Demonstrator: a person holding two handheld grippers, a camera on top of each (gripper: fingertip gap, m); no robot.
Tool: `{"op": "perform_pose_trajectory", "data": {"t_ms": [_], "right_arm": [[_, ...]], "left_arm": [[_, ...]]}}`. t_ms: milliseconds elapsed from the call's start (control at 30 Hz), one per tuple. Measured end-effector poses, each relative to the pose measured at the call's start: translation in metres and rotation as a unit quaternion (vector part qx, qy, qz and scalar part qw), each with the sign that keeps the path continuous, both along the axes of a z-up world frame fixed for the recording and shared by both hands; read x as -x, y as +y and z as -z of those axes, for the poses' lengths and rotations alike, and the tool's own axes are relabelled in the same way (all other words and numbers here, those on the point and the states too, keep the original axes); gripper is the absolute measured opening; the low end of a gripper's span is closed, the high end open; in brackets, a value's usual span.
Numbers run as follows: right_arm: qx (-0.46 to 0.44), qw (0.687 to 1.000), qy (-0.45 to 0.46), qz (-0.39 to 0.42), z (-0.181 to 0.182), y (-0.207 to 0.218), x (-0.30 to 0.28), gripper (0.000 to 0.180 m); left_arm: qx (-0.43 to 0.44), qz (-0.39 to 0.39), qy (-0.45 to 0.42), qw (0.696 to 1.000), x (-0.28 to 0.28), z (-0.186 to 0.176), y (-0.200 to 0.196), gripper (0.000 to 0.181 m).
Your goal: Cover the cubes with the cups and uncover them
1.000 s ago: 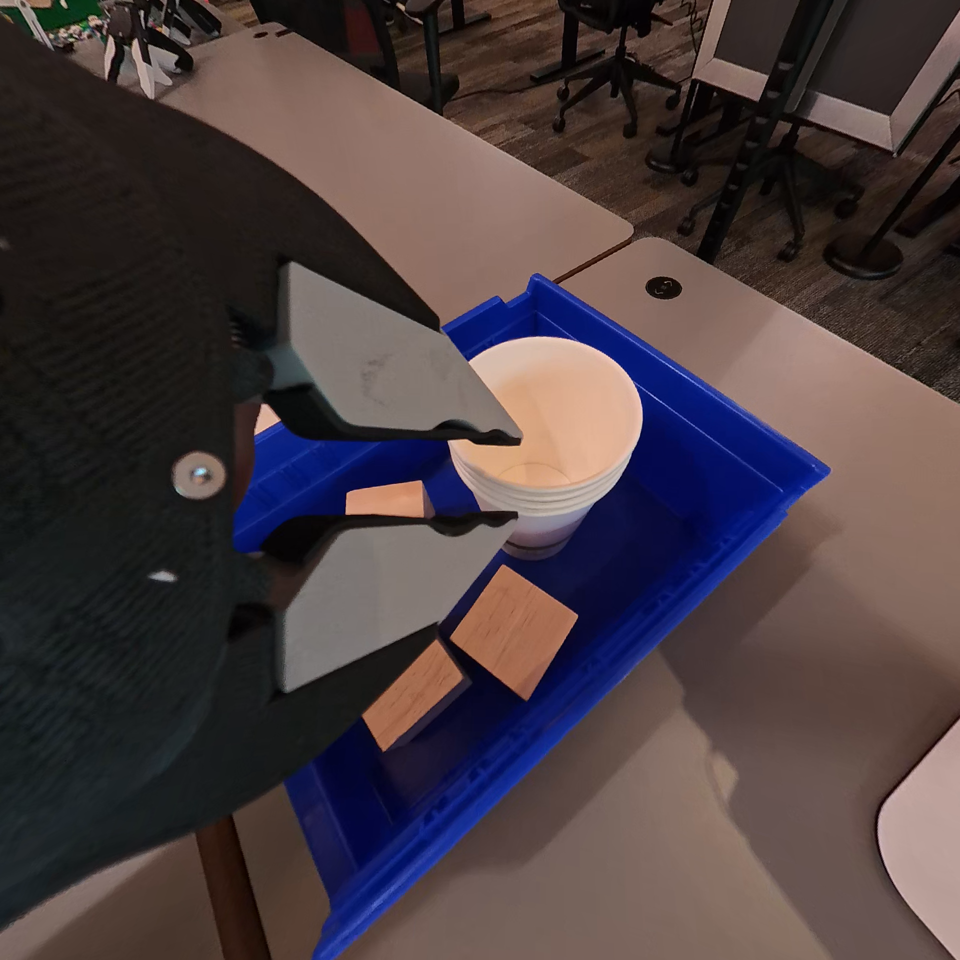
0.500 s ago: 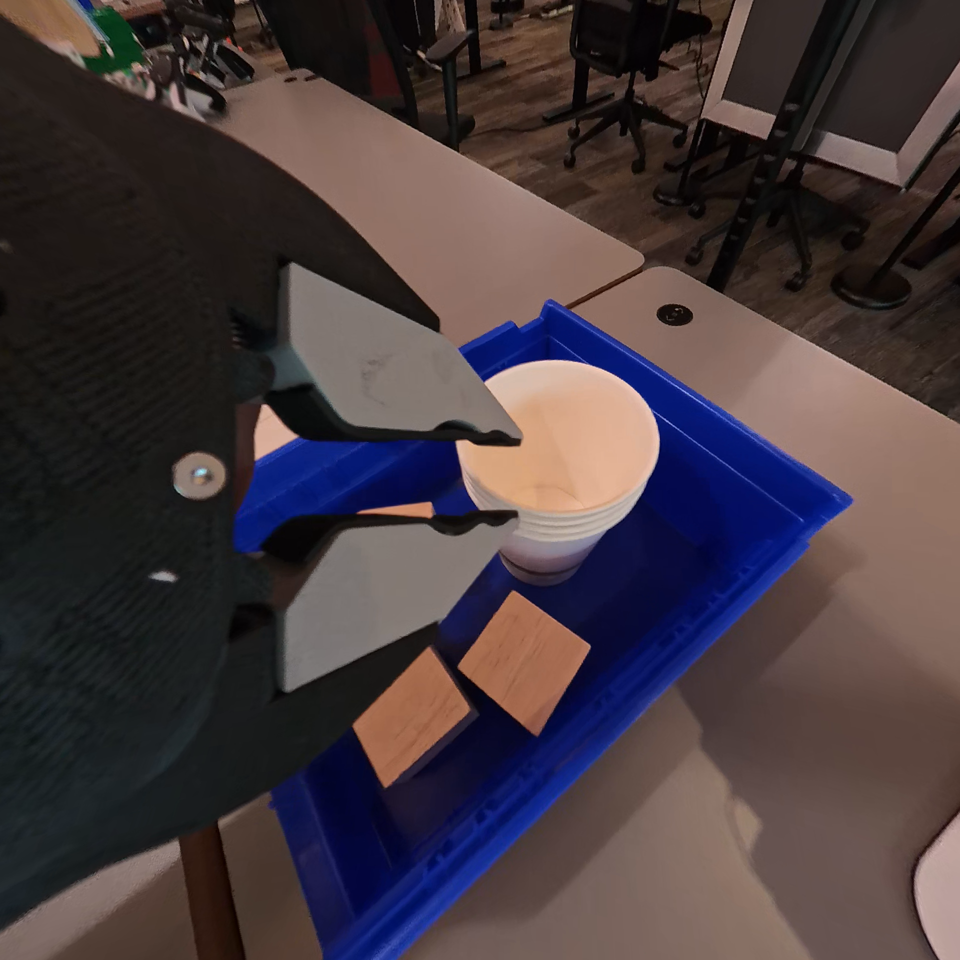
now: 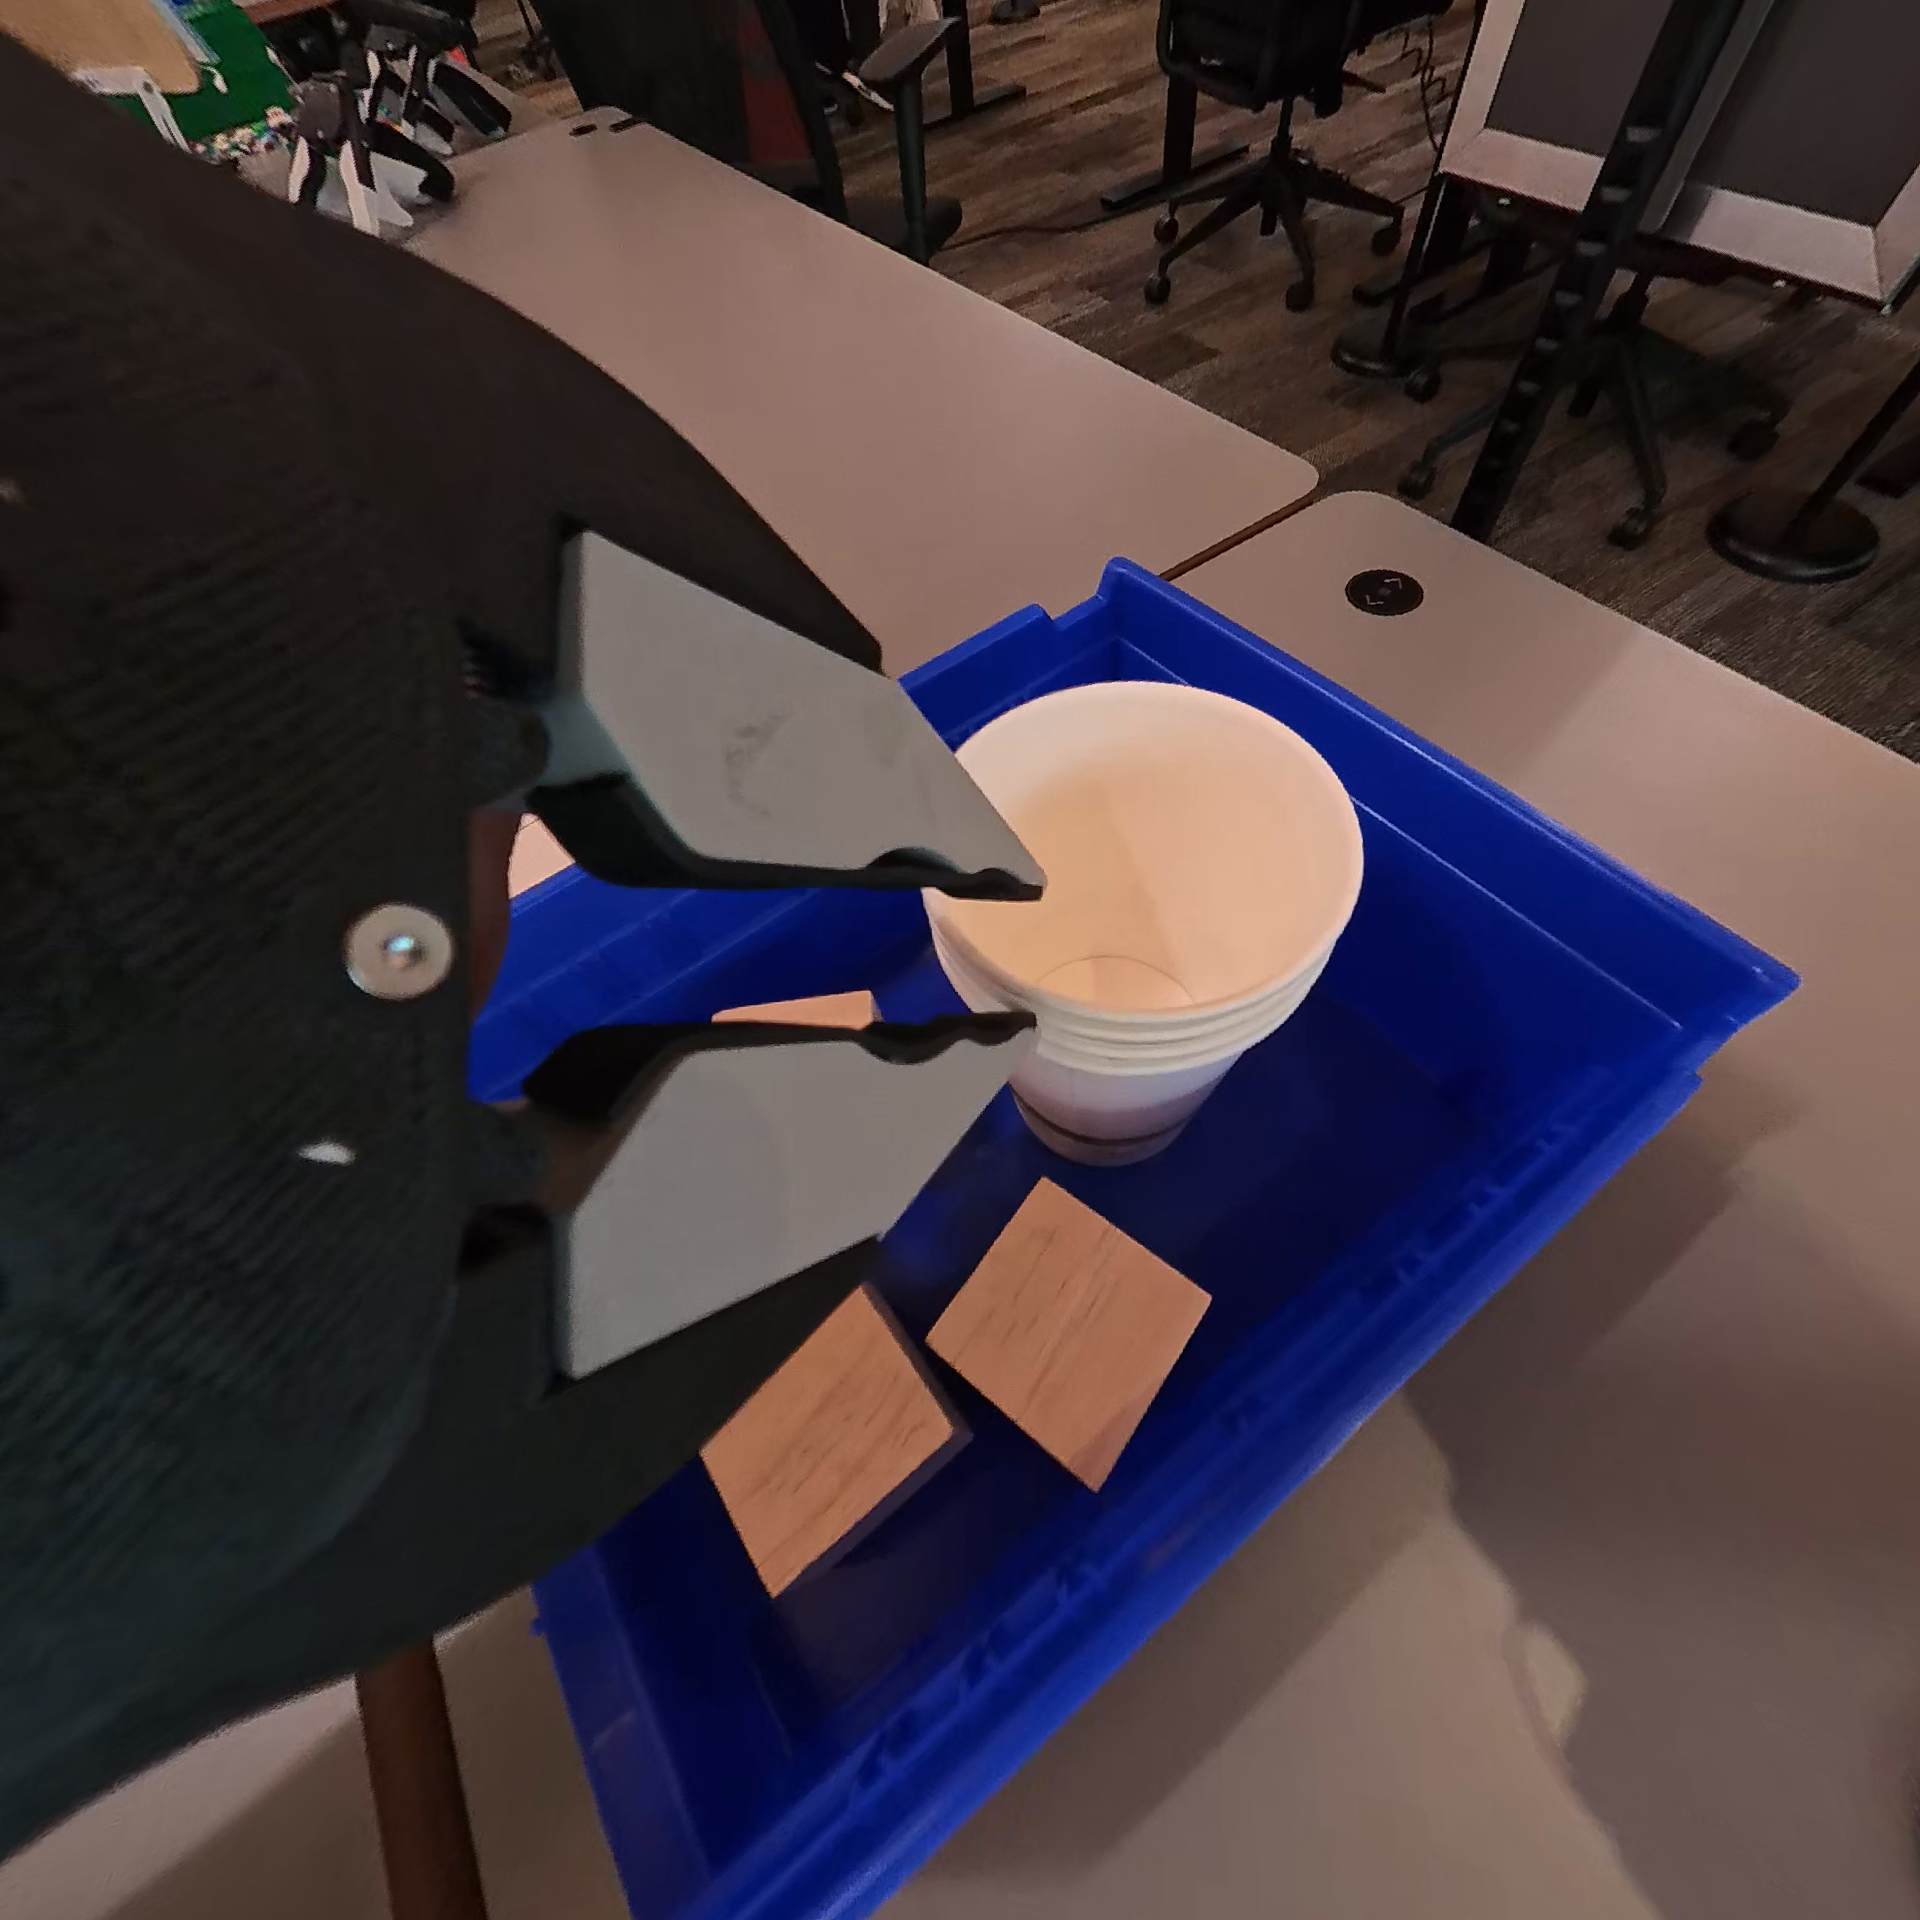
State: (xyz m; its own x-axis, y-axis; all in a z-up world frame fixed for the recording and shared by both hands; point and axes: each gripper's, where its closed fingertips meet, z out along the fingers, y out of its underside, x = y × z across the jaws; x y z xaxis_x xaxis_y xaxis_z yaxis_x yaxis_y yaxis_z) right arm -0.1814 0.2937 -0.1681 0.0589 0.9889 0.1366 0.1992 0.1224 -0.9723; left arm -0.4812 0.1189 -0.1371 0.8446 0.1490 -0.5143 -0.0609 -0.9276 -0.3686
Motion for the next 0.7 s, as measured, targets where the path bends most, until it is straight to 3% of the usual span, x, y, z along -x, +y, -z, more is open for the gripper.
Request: {"op": "perform_pose_trajectory", "data": {"t_ms": [167,700], "right_arm": [[0.0,1.0,0.0,0.0,-0.0003,-0.0001,-0.0001,0.071],[-0.002,1.0,-0.002,-0.001,0.001,-0.0009,0.0004,0.071]], "left_arm": [[-0.001,0.0,-0.002,1.0,0.0025,0.0035,0.0,0.004],[-0.016,0.011,0.006,1.0,0.0032,-0.0051,0.0016,0.002]]}}
